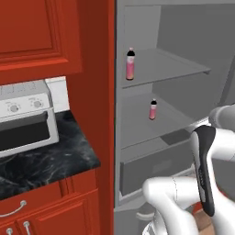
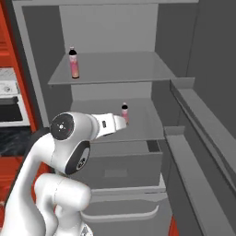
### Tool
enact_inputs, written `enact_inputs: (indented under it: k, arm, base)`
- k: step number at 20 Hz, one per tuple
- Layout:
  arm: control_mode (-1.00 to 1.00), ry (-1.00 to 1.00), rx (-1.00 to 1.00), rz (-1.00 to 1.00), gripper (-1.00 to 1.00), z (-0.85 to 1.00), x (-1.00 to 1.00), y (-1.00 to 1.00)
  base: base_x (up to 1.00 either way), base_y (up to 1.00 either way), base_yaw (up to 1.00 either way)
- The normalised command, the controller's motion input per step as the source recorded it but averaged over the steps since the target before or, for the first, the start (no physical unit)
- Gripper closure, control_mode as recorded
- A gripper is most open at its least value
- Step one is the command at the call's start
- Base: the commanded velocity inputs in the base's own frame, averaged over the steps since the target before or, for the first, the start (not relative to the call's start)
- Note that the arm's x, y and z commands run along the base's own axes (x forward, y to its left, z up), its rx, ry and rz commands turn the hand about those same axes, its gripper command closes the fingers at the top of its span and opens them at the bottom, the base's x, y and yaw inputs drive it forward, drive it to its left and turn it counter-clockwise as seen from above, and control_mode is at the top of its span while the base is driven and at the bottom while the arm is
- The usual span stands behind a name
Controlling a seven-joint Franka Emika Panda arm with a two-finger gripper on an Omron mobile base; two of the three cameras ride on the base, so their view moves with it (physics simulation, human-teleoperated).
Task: Open the fridge, grab two sodas, and place both sodas inside the bowl with ice on the dining counter.
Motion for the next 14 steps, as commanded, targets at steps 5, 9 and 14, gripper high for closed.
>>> enact_inputs:
  k: [5, 9, 14]
  arm:
    - [1.0, 0.0, 0.0, 0.0, -1.0, 0.0, 0.0, 0.0]
    - [1.0, 0.0, 0.0, 0.0, -1.0, 0.0, 0.0, 0.0]
    - [-1.0, -0.11, 0.02, -0.03, -1.0, -0.51, 0.4, -0.02]
  base:
    - [0.28, -0.15, 0.32]
    - [0.37, -0.22, 0.24]
    - [0.0, 0.0, 0.0]
